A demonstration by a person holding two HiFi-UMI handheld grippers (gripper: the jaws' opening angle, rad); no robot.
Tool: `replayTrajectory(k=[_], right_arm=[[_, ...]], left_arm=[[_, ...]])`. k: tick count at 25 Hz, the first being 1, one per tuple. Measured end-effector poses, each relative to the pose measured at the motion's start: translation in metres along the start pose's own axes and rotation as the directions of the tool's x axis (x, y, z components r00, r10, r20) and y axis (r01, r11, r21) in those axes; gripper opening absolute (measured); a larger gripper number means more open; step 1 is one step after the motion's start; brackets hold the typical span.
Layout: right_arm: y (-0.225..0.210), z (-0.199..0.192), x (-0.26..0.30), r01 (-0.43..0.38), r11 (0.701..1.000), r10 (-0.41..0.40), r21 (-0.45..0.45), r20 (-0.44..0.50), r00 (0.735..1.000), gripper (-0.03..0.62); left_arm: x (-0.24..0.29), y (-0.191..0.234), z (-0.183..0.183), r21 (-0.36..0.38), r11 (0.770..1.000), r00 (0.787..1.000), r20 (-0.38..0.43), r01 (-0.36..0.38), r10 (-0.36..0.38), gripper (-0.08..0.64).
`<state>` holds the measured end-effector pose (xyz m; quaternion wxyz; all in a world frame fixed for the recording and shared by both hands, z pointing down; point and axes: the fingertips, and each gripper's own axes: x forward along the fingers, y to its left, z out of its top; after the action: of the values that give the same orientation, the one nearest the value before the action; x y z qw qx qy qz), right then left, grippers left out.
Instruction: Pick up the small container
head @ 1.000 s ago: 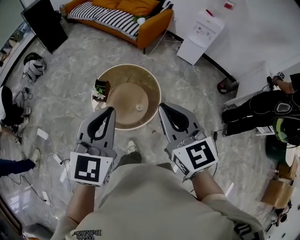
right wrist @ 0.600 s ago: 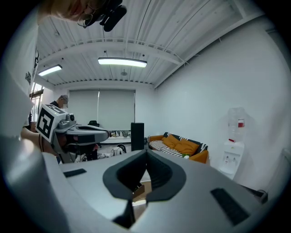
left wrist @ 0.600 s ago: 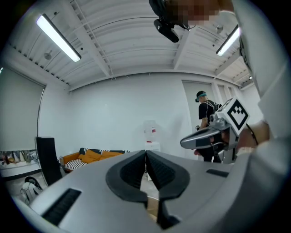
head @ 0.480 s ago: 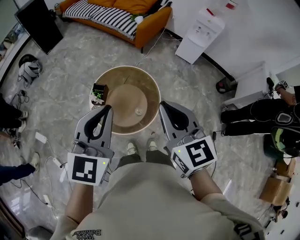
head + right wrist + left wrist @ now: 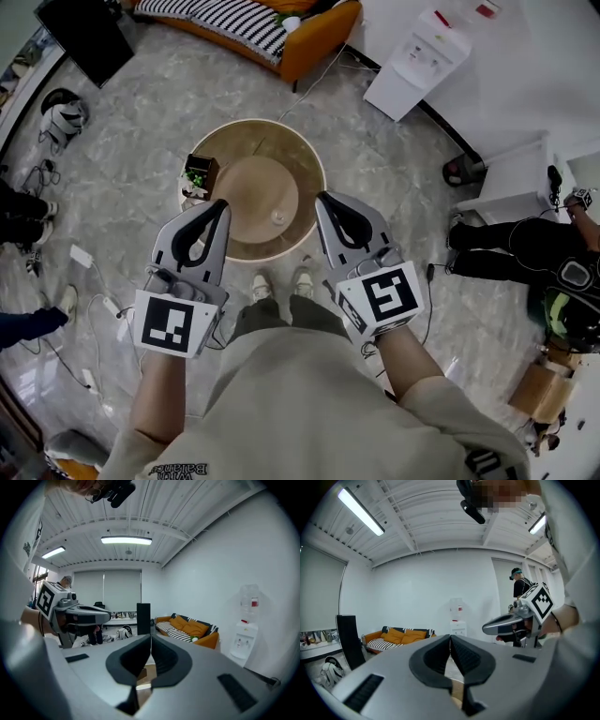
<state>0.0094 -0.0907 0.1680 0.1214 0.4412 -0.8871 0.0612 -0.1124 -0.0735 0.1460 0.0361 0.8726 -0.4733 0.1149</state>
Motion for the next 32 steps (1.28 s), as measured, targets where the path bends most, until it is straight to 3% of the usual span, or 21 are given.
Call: replayTrajectory(k=[6,9,13,18,23,32], right_arm=[[-0.017,-0.033,0.032,-0.019,1.000,0.019,0.004,0.020,1.000,-0.003],[-0.020,-0.060,0.056,-0.067,0.997,0.066,0.029,0.041,0.997,0.003],[-0.021,-0.112,0.093,-0.126,0.992,0.126,0.029,0.025,0.992,0.088],[-0.023,-0.185,0.132,-0.135,0.990,0.135,0.032,0.023,0.991,0.187],[-0.017,-0.260,0.168,-0.152,0.987,0.151,0.054,0.019,0.988,0.223],[-0.002,-0.399,0.211,-0.193,0.981,0.193,0.003,-0.026,0.981,0.264]], left_arm=[[0.049,0.006,-0.030,0.010,0.999,0.999,-0.011,0.032,-0.032,0.006],[0.070,0.015,-0.059,-0.016,0.999,0.999,-0.019,0.032,-0.032,0.006],[0.101,0.027,-0.105,-0.029,0.999,0.999,-0.033,0.031,-0.032,0.008],[0.136,0.026,-0.176,-0.004,0.999,0.998,-0.053,0.043,-0.043,0.008],[0.165,0.021,-0.254,-0.056,0.997,0.997,-0.057,0.058,-0.061,0.008],[0.196,0.009,-0.382,-0.133,0.981,0.987,-0.064,0.140,-0.149,0.008]])
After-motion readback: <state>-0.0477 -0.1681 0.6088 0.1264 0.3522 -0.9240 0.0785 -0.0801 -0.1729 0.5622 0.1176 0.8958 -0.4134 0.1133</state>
